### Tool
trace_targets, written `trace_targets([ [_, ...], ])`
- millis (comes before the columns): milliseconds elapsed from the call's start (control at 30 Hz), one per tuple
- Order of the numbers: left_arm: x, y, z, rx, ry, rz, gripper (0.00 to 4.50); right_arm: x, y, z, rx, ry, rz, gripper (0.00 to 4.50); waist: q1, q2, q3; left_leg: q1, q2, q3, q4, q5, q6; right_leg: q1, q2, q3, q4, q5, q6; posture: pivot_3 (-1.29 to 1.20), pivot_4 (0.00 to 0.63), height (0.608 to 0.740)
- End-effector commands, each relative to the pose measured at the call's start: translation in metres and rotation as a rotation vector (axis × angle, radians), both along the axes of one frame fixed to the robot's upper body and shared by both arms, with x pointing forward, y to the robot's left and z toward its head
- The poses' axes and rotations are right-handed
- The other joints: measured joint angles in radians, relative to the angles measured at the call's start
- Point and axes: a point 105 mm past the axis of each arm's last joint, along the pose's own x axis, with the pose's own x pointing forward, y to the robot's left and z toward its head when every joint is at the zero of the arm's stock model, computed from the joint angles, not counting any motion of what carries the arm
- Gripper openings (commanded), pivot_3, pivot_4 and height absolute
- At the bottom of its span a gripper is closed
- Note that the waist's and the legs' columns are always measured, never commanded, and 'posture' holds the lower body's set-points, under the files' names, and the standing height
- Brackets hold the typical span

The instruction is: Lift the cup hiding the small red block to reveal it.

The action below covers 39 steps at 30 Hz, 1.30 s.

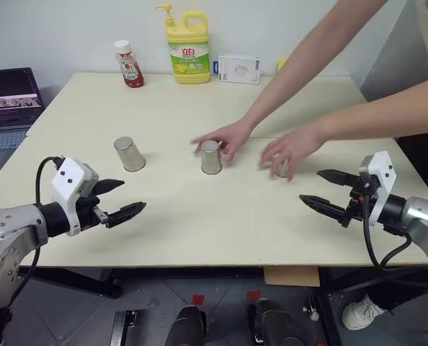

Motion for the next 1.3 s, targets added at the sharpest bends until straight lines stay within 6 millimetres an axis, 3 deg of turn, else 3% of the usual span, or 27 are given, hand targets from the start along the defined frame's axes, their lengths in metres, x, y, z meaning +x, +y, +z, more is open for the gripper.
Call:
trace_targets([
  [33, 0.020, -0.017, 0.010, -0.046, -0.049, -0.011, 4.50, -0.010, 0.024, 0.016, 0.018, -0.049, 0.105, 4.47, 0.002, 0.000, 0.000, 0.000, 0.000, 0.000, 0.000, 0.000, 0.000, 0.000, 0.000, 0.000, 0.000, 0.000, 0.000, 0.00, 0.150, 0.740],
  [333, 0.080, -0.055, 0.003, -0.065, -0.062, -0.055, 4.50, -0.022, 0.055, 0.018, 0.013, -0.024, 0.231, 4.47, 0.003, 0.000, 0.000, -0.002, -0.001, -0.002, 0.001, 0.000, 0.000, 0.000, 0.000, -0.001, 0.000, 0.000, 0.001, 0.00, 0.150, 0.740],
  [467, 0.108, -0.080, -0.004, -0.062, -0.057, -0.113, 4.50, -0.023, 0.057, 0.017, -0.006, -0.019, 0.246, 4.47, 0.003, -0.001, 0.000, -0.003, -0.002, -0.002, 0.000, 0.000, 0.000, 0.000, 0.000, -0.001, -0.001, 0.000, 0.001, 0.00, 0.150, 0.740],
  [600, 0.127, -0.087, -0.006, -0.034, -0.067, -0.125, 4.50, -0.023, 0.054, 0.015, -0.017, -0.014, 0.241, 4.47, 0.000, -0.001, 0.000, -0.004, -0.002, -0.002, 0.001, 0.000, 0.000, -0.001, 0.000, -0.001, -0.001, 0.000, 0.001, 0.00, 0.150, 0.740],
  [867, 0.153, -0.113, -0.007, -0.004, -0.090, -0.144, 4.50, -0.024, 0.055, 0.013, -0.023, -0.012, 0.245, 4.47, 0.001, -0.001, 0.000, -0.005, -0.002, -0.003, 0.001, 0.000, 0.000, -0.001, 0.000, -0.002, -0.001, 0.000, 0.001, 0.00, 0.150, 0.740],
  [1267, 0.169, -0.134, -0.015, -0.029, -0.049, -0.123, 4.50, -0.023, 0.057, 0.014, -0.026, -0.017, 0.255, 4.47, 0.000, -0.001, 0.000, -0.005, -0.003, -0.003, 0.001, 0.000, 0.000, -0.001, 0.000, -0.002, -0.001, 0.001, 0.001, 0.00, 0.150, 0.740],
  [1300, 0.170, -0.135, -0.015, -0.030, -0.048, -0.122, 4.31, -0.023, 0.057, 0.014, -0.025, -0.017, 0.255, 4.50, 0.000, -0.001, 0.000, -0.005, -0.003, -0.003, 0.001, 0.000, 0.000, -0.001, 0.000, -0.002, -0.001, 0.001, 0.001, 0.00, 0.150, 0.740],
])
